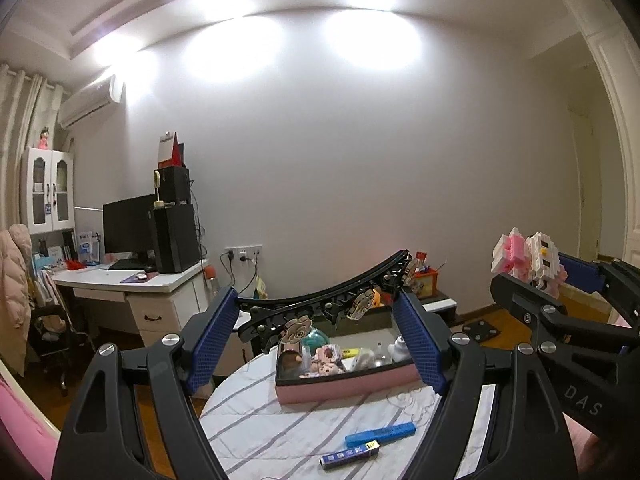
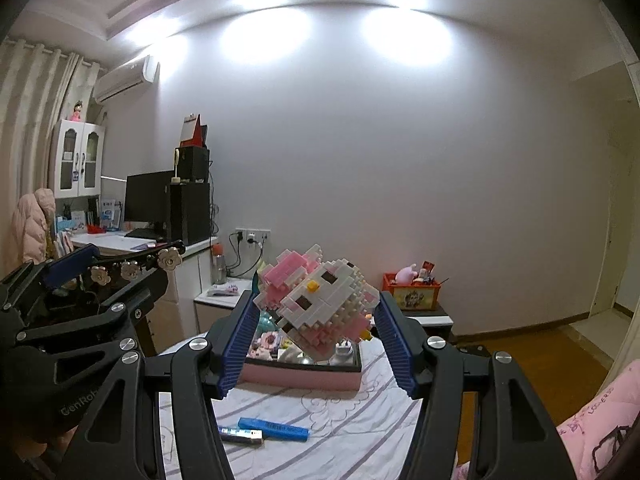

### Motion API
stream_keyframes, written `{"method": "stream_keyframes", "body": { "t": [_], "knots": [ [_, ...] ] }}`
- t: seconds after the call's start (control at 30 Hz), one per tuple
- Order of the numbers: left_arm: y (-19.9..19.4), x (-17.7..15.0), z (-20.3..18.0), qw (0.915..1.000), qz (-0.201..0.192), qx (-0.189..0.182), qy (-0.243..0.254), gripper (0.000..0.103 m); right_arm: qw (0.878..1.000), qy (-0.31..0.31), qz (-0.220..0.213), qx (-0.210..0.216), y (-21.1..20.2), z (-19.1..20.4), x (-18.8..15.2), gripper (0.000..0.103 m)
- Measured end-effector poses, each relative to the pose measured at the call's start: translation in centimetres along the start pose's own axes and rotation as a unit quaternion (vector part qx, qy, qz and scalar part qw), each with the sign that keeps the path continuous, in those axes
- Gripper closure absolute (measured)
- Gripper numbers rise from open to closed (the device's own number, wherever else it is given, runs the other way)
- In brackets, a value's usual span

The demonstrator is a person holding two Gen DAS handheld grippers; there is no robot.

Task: Organize rigid objects
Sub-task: 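Lower the hair clip and block cat into the pink box and open both grippers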

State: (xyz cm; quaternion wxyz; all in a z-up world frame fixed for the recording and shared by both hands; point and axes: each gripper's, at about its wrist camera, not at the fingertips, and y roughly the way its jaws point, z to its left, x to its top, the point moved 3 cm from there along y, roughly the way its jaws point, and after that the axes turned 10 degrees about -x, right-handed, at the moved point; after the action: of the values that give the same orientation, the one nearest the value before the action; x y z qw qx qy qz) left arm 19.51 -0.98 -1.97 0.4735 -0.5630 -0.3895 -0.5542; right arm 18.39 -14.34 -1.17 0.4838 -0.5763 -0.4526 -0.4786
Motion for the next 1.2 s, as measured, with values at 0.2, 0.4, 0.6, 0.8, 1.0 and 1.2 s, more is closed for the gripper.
{"method": "stream_keyframes", "body": {
  "t": [0.2,0.4,0.6,0.8,1.0,1.2],
  "knots": [
    [0.4,0.4,-0.3,0.9999,-0.009,0.005,0.011,0.023,1.000,0.002,-0.010,-0.001,0.1,-0.4,0.6,0.042],
    [1.9,0.5,0.0,0.9998,-0.007,0.013,0.017,0.023,1.000,0.004,-0.008,0.000,1.2,-0.4,0.5,0.042],
    [4.2,0.3,0.5,0.9996,0.000,0.017,0.023,0.023,1.000,0.003,-0.002,0.002,2.9,-0.2,0.0,0.042],
    [9.2,-0.6,1.2,0.9988,0.026,0.022,0.035,0.023,1.000,-0.003,0.018,0.005,6.8,0.0,-0.5,0.042],
    [17.6,-3.6,2.8,0.9953,0.094,0.007,0.023,0.023,0.998,-0.008,0.066,0.012,13.8,0.6,-2.5,0.042],
    [26.1,-8.9,4.0,0.9816,0.190,-0.019,0.001,0.023,0.990,-0.021,0.142,0.014,22.1,1.2,-6.7,0.042]
  ]
}}
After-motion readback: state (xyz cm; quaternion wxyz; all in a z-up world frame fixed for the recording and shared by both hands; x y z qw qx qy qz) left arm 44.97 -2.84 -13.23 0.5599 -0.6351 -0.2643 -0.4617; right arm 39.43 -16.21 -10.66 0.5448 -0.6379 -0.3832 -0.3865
